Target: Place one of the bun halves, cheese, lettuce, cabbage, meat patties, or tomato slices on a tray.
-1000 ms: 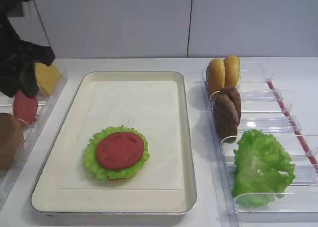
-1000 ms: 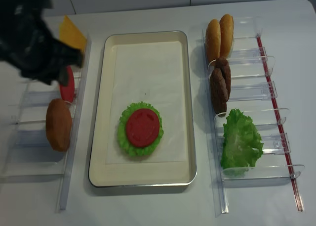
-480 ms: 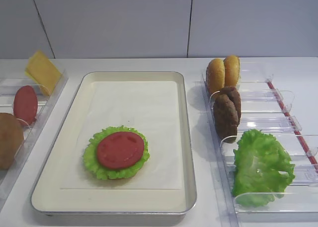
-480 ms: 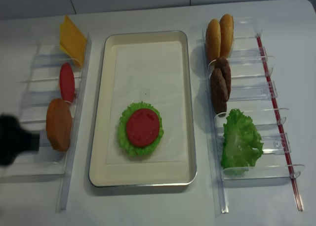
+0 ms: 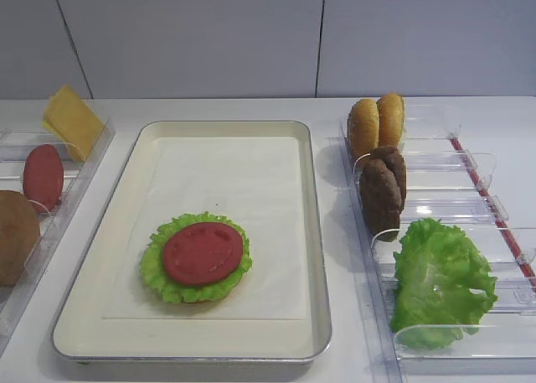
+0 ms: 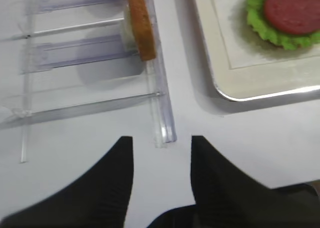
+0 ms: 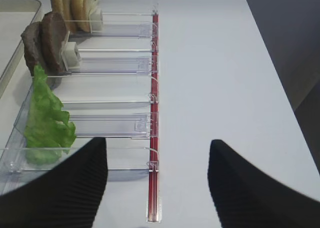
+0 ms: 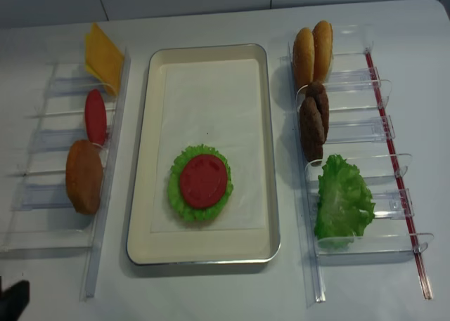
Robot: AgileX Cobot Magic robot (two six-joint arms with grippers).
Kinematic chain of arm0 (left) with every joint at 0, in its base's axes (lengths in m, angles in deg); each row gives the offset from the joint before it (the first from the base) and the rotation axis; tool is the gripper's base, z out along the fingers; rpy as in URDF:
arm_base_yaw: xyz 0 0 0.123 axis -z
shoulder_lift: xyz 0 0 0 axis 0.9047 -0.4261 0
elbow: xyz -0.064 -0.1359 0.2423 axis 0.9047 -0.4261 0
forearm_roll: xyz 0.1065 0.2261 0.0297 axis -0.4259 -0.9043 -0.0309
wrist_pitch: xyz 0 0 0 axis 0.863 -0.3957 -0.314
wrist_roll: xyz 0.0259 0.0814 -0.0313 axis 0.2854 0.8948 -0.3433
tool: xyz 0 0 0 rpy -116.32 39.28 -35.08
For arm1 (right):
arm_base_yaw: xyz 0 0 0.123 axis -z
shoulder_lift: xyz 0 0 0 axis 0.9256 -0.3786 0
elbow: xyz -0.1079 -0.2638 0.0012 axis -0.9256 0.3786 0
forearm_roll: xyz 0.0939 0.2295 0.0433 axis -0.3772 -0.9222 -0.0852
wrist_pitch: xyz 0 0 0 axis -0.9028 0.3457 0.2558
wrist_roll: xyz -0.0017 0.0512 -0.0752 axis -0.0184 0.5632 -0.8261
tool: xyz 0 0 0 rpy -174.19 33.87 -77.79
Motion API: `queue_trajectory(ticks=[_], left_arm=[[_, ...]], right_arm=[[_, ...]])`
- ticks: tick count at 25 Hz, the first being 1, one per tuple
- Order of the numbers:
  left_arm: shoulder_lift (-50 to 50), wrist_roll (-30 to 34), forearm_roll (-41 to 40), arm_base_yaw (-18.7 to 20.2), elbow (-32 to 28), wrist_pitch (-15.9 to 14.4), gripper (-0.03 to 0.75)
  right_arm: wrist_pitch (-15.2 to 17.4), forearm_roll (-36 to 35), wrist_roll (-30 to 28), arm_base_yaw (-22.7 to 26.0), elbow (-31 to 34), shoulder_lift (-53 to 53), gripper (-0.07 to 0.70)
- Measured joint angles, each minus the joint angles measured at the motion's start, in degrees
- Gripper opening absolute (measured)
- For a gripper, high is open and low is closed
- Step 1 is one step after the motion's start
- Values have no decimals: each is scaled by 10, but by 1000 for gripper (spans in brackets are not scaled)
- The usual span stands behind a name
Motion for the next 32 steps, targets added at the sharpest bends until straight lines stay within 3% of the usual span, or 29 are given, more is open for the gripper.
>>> queue_trajectory(ticks=[7, 13, 32], left_arm=[[81, 47, 35, 0, -54, 11, 283], [116, 49, 36, 0, -71, 44, 283], [155, 4, 4, 0, -71, 49, 283]], right_arm=[[0, 0, 0, 0, 0, 0, 460], [0, 0, 0, 0, 0, 0, 460], [0, 0, 0, 0, 0, 0, 460]])
